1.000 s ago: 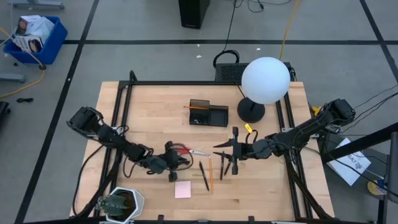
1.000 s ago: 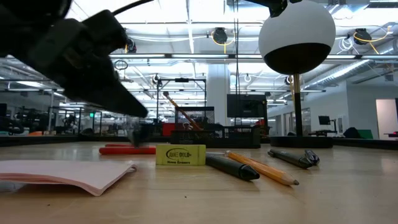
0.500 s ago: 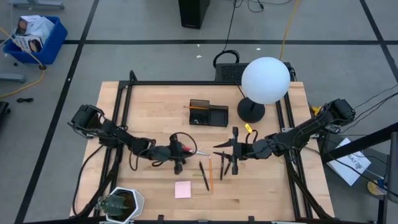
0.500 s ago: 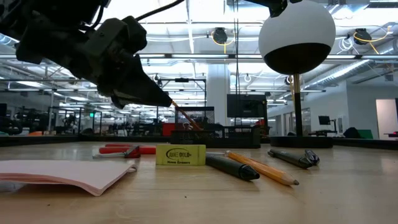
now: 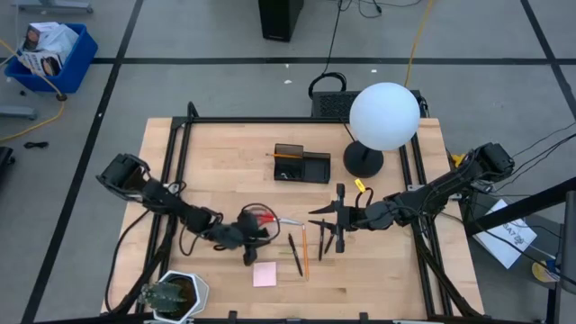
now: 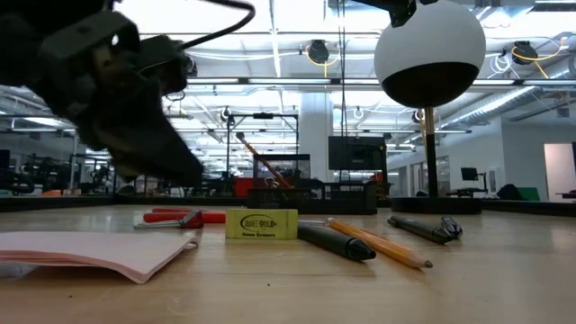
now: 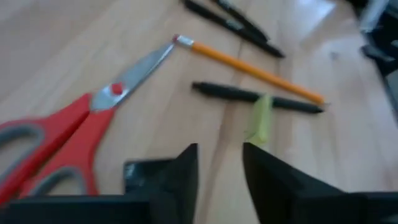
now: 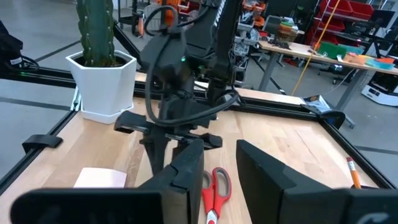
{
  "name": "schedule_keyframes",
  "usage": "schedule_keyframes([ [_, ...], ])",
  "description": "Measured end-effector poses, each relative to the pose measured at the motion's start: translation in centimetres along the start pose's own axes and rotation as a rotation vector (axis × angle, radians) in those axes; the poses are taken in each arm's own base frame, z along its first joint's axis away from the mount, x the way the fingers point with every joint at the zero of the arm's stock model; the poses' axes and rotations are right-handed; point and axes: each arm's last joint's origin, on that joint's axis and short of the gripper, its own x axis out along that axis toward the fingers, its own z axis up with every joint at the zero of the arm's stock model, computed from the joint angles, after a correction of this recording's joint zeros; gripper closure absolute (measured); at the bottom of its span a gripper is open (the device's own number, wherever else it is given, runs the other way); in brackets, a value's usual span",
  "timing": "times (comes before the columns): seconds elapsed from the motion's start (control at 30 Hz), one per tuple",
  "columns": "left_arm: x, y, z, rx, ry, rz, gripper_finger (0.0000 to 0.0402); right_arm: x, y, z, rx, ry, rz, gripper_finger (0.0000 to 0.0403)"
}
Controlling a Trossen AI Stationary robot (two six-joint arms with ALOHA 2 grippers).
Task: Pick and place office supplies into organizer
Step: Put the black binder clip into the black desk organizer
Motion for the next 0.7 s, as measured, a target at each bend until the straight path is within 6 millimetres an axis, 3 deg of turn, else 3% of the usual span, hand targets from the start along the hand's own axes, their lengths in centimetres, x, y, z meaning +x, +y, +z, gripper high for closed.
schedule_keyframes([
  [0.17,-0.3,0.0,-0.8,0.021,-0.008,0.087,0.0188,0.0,0.0,0.0,0.017,0.004,0.0,0.0314],
  [0.3,-0.2,0.3,-1.0,0.042,0.012,0.105,0.0156,0.0,0.0,0.0,0.016,0.004,0.0,0.0314],
  [0.5,-0.6,-0.3,-1.8,0.085,0.058,0.073,0.0151,0.0,0.0,0.0,0.016,0.004,0.0,0.0314],
  [0.7,-0.7,-0.5,-2.0,0.111,0.058,0.075,0.0171,0.0,0.0,-0.1,0.016,0.005,0.0,0.0314],
])
